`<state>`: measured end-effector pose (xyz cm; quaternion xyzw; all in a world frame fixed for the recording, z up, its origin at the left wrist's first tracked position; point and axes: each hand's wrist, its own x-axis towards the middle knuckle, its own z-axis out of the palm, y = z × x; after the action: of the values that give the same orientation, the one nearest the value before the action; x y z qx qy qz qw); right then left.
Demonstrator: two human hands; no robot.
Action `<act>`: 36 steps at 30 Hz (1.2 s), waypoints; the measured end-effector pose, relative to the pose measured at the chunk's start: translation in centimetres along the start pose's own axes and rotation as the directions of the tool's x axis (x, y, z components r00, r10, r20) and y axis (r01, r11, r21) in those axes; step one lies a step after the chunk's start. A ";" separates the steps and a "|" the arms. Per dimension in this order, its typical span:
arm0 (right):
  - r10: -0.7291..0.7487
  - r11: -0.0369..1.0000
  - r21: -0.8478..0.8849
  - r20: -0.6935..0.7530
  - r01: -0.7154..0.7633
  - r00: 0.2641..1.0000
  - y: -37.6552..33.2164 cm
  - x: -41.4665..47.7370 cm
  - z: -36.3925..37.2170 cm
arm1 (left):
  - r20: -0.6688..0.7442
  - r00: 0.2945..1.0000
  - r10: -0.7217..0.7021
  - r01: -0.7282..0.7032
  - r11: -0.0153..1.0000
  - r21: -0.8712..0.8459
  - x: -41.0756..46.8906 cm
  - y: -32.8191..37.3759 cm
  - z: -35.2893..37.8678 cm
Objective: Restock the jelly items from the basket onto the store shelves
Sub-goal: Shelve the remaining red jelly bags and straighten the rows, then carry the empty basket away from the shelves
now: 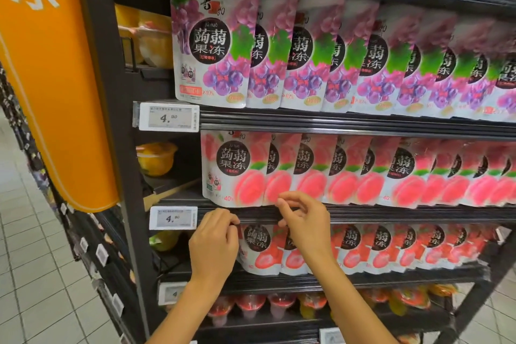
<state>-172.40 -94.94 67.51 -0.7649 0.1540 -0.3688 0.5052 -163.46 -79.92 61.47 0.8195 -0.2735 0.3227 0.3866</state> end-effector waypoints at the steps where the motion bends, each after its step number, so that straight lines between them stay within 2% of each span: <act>1: 0.011 1.000 0.008 0.001 -0.011 1.000 0.2 -0.1 -0.2 | -0.008 1.000 0.000 0.000 1.000 0.004 -0.1 0.0 0.1; 12: 0.049 0.998 -0.036 0.073 -0.046 0.996 2.7 0.1 -3.7 | -0.109 0.994 -0.010 0.011 1.000 0.006 -1.1 0.3 1.0; 17: 0.053 0.998 -0.023 0.115 -0.050 0.992 4.7 -0.2 -6.9 | -0.131 0.989 -0.062 0.051 0.995 -0.081 -3.1 1.5 1.5; 23: 0.238 0.971 -0.027 0.234 -0.239 0.943 12.0 -3.6 -10.4 | -0.087 0.987 -0.138 0.132 0.988 -0.075 -11.2 2.5 4.2; 25: 0.328 0.944 -0.064 0.276 -0.323 0.903 16.1 -5.6 -11.3 | 0.018 0.972 -0.235 0.236 0.970 -0.052 -15.7 2.4 5.7; 27: 0.441 0.897 -0.112 0.301 -0.428 0.845 20.9 -8.4 -12.2 | 0.130 0.907 -0.401 0.401 0.916 0.025 -21.5 1.9 7.4; 29: 0.554 0.833 -0.191 0.311 -0.520 0.773 26.2 -11.6 -13.1 | 0.201 0.794 -0.573 0.563 0.819 0.112 -27.6 0.8 9.1; 31: 0.618 0.785 -0.273 0.295 -0.556 0.728 31.7 -15.2 -13.7 | 0.303 0.655 -0.692 0.668 0.718 0.196 -33.7 -1.0 10.8; 33: 0.683 0.727 -0.317 0.240 -0.609 0.690 37.8 -19.0 -14.2 | 0.415 0.512 -0.752 0.747 0.628 0.218 -39.4 -3.3 12.5; 36: 0.784 0.607 -0.423 0.175 -0.673 0.596 47.3 -24.9 -15.2 | 0.448 0.257 -0.856 0.875 0.403 0.268 -47.4 -7.5 15.6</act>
<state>-193.82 -110.79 18.72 -0.7529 0.4226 0.0426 0.5027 -183.73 -78.94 15.24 0.8796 0.1206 -0.1816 0.4228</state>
